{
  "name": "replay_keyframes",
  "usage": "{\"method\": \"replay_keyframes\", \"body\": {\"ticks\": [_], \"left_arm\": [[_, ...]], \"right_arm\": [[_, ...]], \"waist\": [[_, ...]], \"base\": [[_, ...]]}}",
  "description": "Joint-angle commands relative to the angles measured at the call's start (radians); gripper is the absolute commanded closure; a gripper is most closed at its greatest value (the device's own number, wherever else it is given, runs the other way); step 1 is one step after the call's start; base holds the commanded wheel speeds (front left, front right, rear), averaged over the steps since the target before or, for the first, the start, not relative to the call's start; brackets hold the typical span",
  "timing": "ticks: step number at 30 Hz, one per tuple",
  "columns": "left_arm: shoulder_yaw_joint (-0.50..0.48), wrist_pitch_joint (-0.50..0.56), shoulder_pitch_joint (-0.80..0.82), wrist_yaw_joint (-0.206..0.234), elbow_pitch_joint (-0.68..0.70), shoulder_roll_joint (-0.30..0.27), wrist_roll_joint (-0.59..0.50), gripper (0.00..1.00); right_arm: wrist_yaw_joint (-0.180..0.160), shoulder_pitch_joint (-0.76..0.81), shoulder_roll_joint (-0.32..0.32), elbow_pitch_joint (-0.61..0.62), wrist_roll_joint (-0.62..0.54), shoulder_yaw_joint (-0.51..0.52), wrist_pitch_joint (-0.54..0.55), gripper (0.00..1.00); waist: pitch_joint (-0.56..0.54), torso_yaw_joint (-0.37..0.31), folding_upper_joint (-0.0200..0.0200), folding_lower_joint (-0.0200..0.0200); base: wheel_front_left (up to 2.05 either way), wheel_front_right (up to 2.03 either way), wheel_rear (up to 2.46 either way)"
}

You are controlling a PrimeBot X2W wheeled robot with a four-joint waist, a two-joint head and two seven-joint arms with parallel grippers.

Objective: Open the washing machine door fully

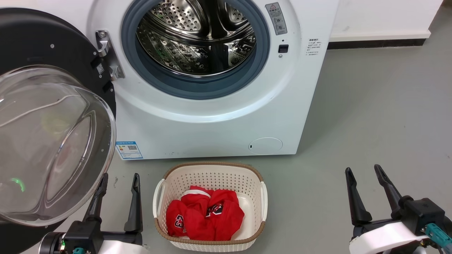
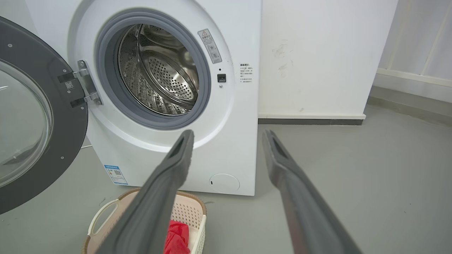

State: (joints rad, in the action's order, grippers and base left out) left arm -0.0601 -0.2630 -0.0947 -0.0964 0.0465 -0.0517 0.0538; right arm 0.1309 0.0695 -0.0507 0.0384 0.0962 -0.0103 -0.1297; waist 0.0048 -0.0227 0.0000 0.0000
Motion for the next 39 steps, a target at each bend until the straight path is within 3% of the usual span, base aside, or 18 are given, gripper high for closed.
{"method": "replay_keyframes", "body": {"ticks": [1, 21, 22, 25, 39], "left_arm": [[0.004, -0.002, -0.003, 0.006, -0.002, 0.000, -0.003, 0.00], [0.006, -0.002, 0.010, 0.006, -0.008, 0.001, 0.010, 0.00], [0.008, 0.000, 0.000, 0.008, -0.012, 0.000, 0.009, 1.00], [0.008, 0.004, -0.003, 0.008, -0.031, 0.001, 0.017, 1.00], [-0.005, 0.076, 0.039, 0.000, -0.081, 0.001, 0.307, 1.00]], "right_arm": [[0.000, 0.004, 0.001, 0.001, 0.008, -0.001, 0.002, 0.00], [0.000, -0.011, 0.001, -0.017, 0.027, 0.002, -0.006, 0.00], [0.000, -0.001, 0.000, -0.018, 0.021, 0.002, -0.003, 1.00], [0.000, 0.006, 0.000, -0.031, 0.028, -0.001, -0.003, 1.00], [0.000, -0.031, -0.018, -0.076, 0.330, 0.001, 0.026, 1.00]], "waist": [[0.004, -0.001, 0.0000, 0.0000], [0.005, 0.005, 0.0000, 0.0000], [0.004, 0.005, 0.0000, 0.0001], [0.004, 0.005, 0.0000, 0.0000], [0.004, 0.007, 0.0000, 0.0000]], "base": [[0.00, 0.00, 0.00], [0.00, 0.00, 0.00], [0.00, 0.00, 0.00], [0.00, 0.00, 0.00], [0.00, 0.00, 0.00]]}}
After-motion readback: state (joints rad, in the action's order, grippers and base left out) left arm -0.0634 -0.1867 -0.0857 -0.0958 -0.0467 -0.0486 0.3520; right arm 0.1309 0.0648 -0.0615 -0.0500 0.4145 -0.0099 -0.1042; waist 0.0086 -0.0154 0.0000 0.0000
